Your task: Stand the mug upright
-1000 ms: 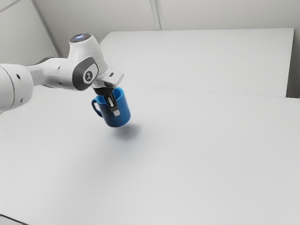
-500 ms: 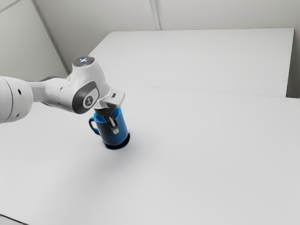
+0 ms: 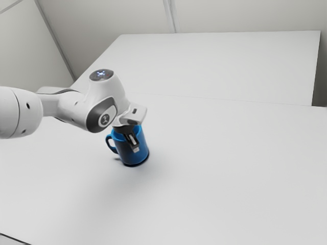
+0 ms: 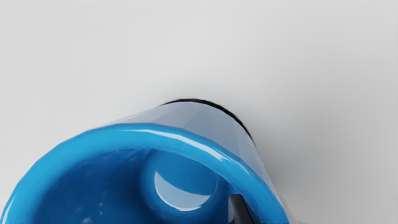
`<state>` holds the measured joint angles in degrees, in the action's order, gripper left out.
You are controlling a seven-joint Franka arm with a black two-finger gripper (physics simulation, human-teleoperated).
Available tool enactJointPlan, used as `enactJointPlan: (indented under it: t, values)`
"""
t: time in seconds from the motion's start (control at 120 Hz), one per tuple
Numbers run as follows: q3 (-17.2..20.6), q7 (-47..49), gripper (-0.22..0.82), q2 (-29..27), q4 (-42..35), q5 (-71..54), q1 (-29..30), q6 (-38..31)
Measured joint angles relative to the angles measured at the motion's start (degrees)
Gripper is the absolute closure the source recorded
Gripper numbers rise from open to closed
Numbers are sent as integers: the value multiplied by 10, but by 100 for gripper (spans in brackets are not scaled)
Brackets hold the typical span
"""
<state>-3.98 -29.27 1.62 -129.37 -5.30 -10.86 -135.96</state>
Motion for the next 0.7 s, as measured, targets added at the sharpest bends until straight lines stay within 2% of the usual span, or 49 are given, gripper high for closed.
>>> enactJointPlan:
  t: [0.192, 0.425, 0.7]
  values:
    - [1, 9, 58, -1, -5, 3, 0, -3]
    - [4, 16, 35, -3, -7, 6, 14, -5]
    - [30, 21, 11, -33, 1, 10, 45, 0]
